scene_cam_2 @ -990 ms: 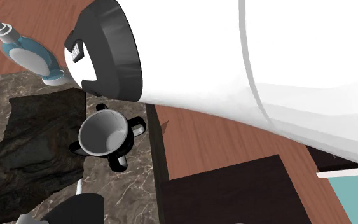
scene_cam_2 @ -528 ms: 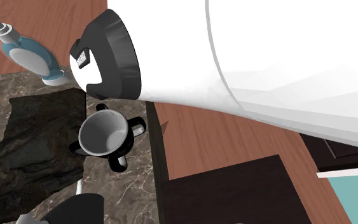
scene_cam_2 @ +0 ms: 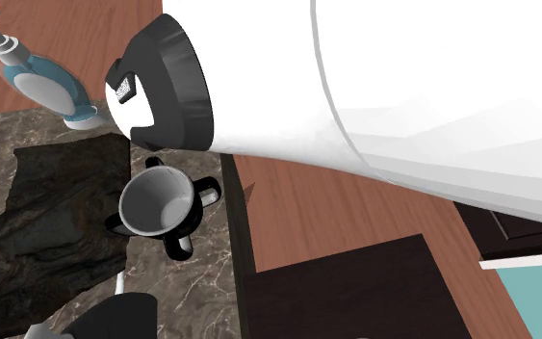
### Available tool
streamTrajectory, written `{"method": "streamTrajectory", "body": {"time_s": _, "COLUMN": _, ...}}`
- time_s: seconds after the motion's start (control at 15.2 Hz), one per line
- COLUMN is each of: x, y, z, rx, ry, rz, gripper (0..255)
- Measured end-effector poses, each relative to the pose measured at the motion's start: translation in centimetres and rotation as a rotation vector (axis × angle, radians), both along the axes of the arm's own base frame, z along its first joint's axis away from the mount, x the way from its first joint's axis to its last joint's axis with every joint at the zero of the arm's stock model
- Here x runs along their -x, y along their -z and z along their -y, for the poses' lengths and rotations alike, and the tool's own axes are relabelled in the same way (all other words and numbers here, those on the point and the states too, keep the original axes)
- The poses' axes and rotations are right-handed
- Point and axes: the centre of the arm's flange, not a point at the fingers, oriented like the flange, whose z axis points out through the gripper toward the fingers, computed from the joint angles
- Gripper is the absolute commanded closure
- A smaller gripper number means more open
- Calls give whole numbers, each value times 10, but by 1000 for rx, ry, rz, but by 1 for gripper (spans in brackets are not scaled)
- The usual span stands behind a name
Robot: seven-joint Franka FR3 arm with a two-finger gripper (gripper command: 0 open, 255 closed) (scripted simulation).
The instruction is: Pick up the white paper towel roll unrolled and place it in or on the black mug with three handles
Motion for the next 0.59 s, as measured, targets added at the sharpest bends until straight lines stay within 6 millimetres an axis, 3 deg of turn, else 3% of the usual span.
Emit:
{"method": "streamTrajectory", "body": {"time_s": 0.4, "x": 0, "y": 0, "z": 0, "rx": 0, "ry": 0, "rz": 0, "gripper": 255}}
{"method": "streamTrajectory", "body": {"time_s": 0.59, "x": 0, "y": -10, "z": -1, "rx": 0, "ry": 0, "rz": 0, "gripper": 255}}
